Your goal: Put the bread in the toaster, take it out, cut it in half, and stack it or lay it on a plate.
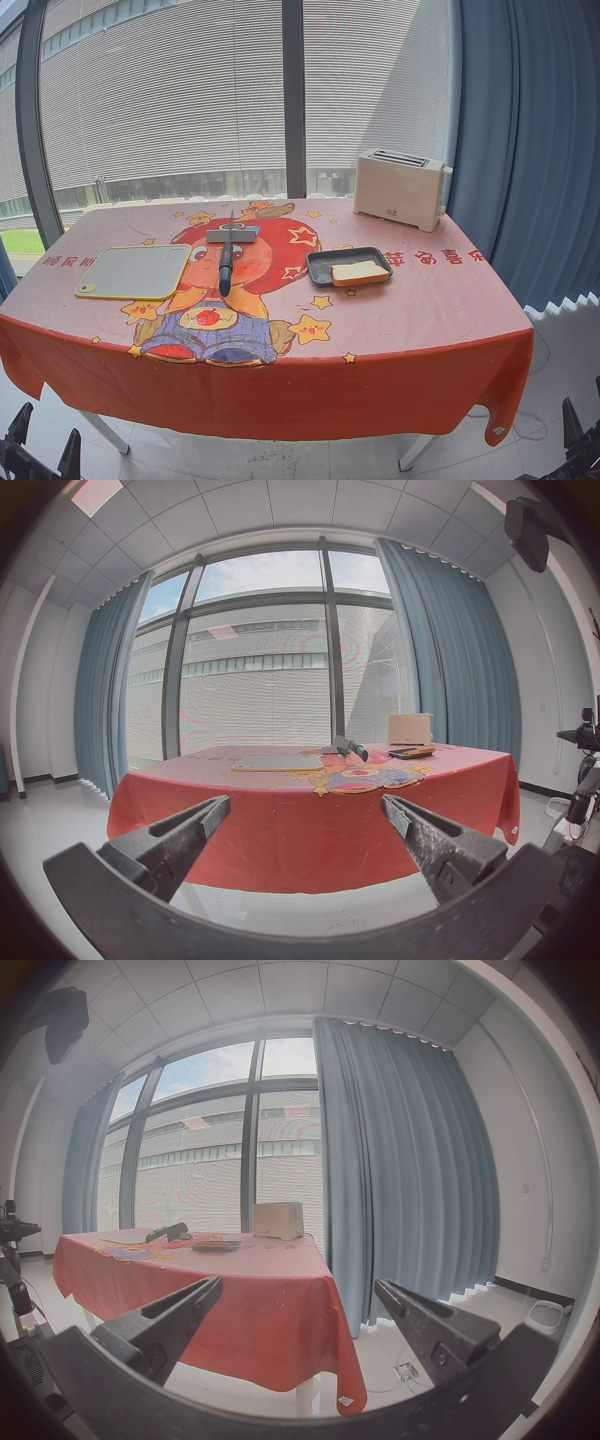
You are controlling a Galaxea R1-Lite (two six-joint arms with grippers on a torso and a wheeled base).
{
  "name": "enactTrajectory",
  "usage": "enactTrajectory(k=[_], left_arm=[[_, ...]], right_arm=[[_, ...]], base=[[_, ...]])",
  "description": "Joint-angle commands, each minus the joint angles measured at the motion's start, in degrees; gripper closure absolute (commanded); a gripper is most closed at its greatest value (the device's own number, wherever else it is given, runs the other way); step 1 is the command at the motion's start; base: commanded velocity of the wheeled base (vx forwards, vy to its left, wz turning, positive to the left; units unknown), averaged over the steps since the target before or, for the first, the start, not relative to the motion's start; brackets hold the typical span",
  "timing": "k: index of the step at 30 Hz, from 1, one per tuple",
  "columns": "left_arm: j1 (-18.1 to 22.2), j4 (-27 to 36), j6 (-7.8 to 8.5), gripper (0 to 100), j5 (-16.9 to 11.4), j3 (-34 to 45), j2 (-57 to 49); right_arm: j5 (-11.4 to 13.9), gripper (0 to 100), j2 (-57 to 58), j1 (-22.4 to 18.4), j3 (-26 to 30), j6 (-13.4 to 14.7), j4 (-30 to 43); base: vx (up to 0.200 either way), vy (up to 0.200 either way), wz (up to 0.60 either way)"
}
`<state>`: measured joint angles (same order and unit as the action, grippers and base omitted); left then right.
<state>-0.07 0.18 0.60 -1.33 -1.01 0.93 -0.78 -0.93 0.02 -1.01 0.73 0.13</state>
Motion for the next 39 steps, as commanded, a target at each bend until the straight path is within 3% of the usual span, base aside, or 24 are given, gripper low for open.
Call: enactTrajectory(k=[1, 37, 39], left_arm=[[0.0, 0.0, 0.02, 0, 0.0, 1.0, -0.9], [0.0, 0.0, 0.02, 0, 0.0, 1.0, -0.9], [0.0, 0.0, 0.02, 0, 0.0, 0.9, -0.9]], right_arm=[[0.0, 0, 0.8, 0.0, 0.9, 0.0, 0.0], [-0.1, 0, 0.9, 0.0, 0.9, -0.2, -0.4], [-0.3, 0, 0.8, 0.0, 0.9, -0.1, -3.7]], base=[[0.0, 0.0, 0.0], [0.0, 0.0, 0.0], [0.0, 0.0, 0.0]])
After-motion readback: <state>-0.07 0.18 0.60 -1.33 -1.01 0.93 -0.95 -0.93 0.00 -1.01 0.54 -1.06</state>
